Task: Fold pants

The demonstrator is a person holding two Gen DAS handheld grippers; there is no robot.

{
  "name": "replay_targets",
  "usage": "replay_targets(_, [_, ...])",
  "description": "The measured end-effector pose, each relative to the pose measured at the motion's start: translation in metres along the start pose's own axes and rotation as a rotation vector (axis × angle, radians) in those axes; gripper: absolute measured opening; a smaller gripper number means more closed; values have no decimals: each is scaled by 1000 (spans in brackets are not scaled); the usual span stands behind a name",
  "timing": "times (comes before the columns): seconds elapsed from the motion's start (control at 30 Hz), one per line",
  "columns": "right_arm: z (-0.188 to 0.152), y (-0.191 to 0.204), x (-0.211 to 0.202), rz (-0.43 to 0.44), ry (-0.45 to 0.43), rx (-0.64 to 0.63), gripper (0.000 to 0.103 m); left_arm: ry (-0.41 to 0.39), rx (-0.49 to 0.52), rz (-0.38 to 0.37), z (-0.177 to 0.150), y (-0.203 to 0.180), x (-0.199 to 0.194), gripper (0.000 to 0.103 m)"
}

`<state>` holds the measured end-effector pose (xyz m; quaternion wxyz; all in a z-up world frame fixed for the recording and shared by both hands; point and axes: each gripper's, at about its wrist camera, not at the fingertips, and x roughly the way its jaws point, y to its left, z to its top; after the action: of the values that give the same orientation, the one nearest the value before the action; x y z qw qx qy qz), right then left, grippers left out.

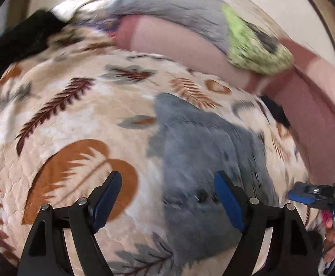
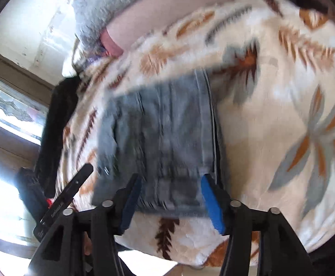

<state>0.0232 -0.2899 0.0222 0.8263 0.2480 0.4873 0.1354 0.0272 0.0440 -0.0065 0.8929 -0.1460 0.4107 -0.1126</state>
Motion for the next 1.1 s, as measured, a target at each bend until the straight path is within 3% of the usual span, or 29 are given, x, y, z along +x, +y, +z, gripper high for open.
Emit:
replay_targets(0.1, [41, 20, -1, 72, -45, -28, 66, 41, 16, 26, 4, -3, 13, 83])
replay_targets(0.17, [69, 28, 12, 135, -56, -44, 68, 64, 102, 46, -6, -18, 21, 83])
replay_targets(0.23, [86, 22, 34, 122, -63, -20, 70, 94, 214, 58, -19, -35, 28, 83])
replay_targets(0.3, [91, -6, 77, 30, 52, 70, 71, 83, 262, 93, -26, -45, 29, 83])
replay_targets(0.33, [83, -26, 106, -91, 161, 132, 65, 67, 274, 97, -26, -47, 26, 83])
replay_targets(0.4, [81, -19, 103, -107, 129, 64, 62, 48, 239, 39, -19, -42, 16, 83])
replay_targets(0.5, [95, 30, 83, -175, 101, -95, 63, -7, 71, -54, -5, -18, 0, 83])
replay_targets(0.6, [118, 105, 80, -195, 66, -288, 77, 60, -81, -130, 2, 5, 9, 83])
replay_targets(0.63, [123, 131, 88, -198, 90, -364, 86, 70, -90, -130, 2, 7, 12, 83])
replay_targets(0.73, [129, 193, 138, -275, 224, -558, 89, 142, -107, -185, -6, 7, 23, 83])
replay_targets(0.8, [128, 213, 173, -334, 318, -623, 89, 185, -141, -223, -7, 10, 30, 83])
replay_targets(0.9, [123, 218, 221, -441, 410, -681, 88, 196, -132, -191, -11, 11, 34, 83])
replay_targets(0.93, [122, 212, 236, -466, 455, -661, 81, 201, -123, -193, -12, 9, 33, 83])
replay_targets(0.97, [119, 206, 248, -467, 517, -634, 62, 201, -120, -201, -12, 8, 34, 82])
replay_targets(1.0, [115, 200, 254, -462, 559, -621, 14, 205, -114, -208, -11, 6, 35, 77])
replay_targets(1.07, [117, 195, 250, -449, 530, -595, 14, 233, -93, -236, -13, 2, 39, 54])
replay_targets(1.1, [121, 189, 248, -427, 512, -546, 14, 231, -100, -231, -13, 2, 39, 54])
